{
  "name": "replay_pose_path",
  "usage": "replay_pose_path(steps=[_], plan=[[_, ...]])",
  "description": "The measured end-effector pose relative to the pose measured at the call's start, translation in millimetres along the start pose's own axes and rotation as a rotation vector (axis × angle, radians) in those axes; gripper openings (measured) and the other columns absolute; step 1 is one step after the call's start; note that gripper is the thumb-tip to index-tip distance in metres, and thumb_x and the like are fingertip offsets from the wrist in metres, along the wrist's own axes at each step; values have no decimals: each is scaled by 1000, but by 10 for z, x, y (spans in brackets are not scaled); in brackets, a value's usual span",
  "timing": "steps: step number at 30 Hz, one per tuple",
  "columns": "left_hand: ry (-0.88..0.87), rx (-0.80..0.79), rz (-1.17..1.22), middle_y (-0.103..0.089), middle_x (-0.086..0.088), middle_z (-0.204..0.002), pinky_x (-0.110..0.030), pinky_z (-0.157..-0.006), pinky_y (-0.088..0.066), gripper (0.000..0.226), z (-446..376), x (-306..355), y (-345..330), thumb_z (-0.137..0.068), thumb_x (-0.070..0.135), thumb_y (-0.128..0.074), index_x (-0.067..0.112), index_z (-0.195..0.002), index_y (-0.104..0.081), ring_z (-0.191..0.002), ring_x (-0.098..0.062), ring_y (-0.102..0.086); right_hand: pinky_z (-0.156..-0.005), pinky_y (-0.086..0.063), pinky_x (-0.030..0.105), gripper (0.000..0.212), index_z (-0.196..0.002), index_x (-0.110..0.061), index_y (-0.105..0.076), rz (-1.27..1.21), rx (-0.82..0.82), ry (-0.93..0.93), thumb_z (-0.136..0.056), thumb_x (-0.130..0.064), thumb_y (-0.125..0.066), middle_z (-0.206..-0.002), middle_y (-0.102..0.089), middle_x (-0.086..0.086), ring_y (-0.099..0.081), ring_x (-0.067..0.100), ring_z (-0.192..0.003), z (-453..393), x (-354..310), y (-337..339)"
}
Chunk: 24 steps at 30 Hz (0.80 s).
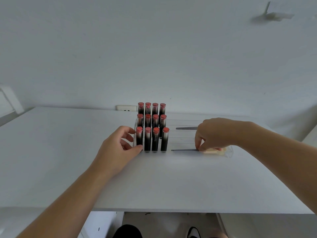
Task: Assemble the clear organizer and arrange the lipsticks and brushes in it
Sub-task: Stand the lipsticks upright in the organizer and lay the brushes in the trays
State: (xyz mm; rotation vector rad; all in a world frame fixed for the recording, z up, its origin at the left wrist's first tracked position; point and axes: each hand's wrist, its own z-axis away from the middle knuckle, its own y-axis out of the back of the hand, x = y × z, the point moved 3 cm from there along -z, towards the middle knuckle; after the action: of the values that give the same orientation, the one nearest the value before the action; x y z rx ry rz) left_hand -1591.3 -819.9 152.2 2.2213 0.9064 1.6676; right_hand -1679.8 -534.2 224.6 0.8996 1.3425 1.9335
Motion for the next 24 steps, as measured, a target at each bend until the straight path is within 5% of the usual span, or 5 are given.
replay_pose_path(steps=[2, 11, 20, 24], plan=[[2, 1, 0, -65, 14, -96, -20, -62, -47, 35, 0, 5, -1, -79, 32, -82, 38, -104, -59, -74, -4, -65, -57, -37, 25, 9, -91, -41, -70, 25, -5, 13, -86, -42, -63, -44, -61, -14, -41, -31, -72, -3, -15, 7], [-2, 0, 2, -65, 14, -96, -16, -59, -45, 35, 3, 10, 1, -79, 33, -82, 40, -103, -58, -74, -4, -65, -68, -53, 28, 16, -95, -35, -70, 30, -94, 19, -88, -32, -55, -46, -64, -9, -70, 12, -75, 32, -65, 14], [1, -7, 0, -65, 13, -97, -12, -54, -44, 35, -4, 2, 0, -80, 32, -82, 39, -104, -58, -75, -4, -65, -58, -46, 26, 8, -89, -35, -67, -28, -127, 10, -88, -33, -59, -45, -62, -9, -66, 13, -62, 43, -77, 45], [-4, -2, 10, -65, 12, -97, -18, -59, -47, 35, -10, -3, -6, -80, 31, -82, 38, -104, -58, -74, -7, -66, -61, -46, 28, 5, -86, -35, -66, 9, -72, 16, -86, -36, -62, -44, -60, -11, -57, -1, -62, 27, -63, 45]])
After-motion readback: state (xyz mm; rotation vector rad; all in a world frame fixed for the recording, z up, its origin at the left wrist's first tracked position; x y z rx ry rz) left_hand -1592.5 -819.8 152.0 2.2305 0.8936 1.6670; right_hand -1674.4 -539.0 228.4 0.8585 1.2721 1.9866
